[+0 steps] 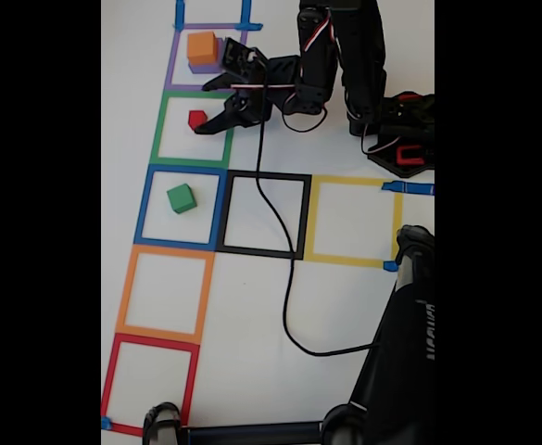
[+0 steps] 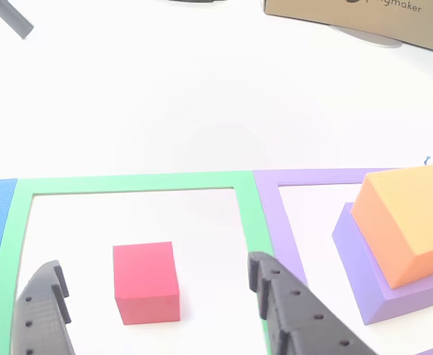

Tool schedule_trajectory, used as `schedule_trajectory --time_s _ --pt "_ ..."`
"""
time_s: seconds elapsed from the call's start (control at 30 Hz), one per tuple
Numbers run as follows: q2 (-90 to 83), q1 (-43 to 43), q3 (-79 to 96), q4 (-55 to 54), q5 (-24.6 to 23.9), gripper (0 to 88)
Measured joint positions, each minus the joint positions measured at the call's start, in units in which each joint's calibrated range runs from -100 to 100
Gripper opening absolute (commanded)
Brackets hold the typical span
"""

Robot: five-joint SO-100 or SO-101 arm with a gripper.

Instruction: Tower of hanoi

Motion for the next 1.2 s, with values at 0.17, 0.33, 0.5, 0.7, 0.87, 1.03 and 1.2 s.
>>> schedule_trajectory --time_s 0.17,0.33,0.5,0.7,0.87,1.03,1.2 --pt "5.0 -0.4 -2.2 -2.7 0.0 28.1" --pt "8.7 -1.6 -3.0 -5.6 0.0 27.9" --pt "12.4 -2.8 -3.8 -7.9 0.0 27.2" --pt "14.9 -3.6 -5.8 -8.0 0.0 26.7" --pt "17.1 -3.5 -8.9 -8.0 0.0 25.9" --pt "17.2 -3.7 -10.5 -7.9 0.0 22.7" --pt "17.4 -4.6 -10.6 -7.9 0.0 17.8"
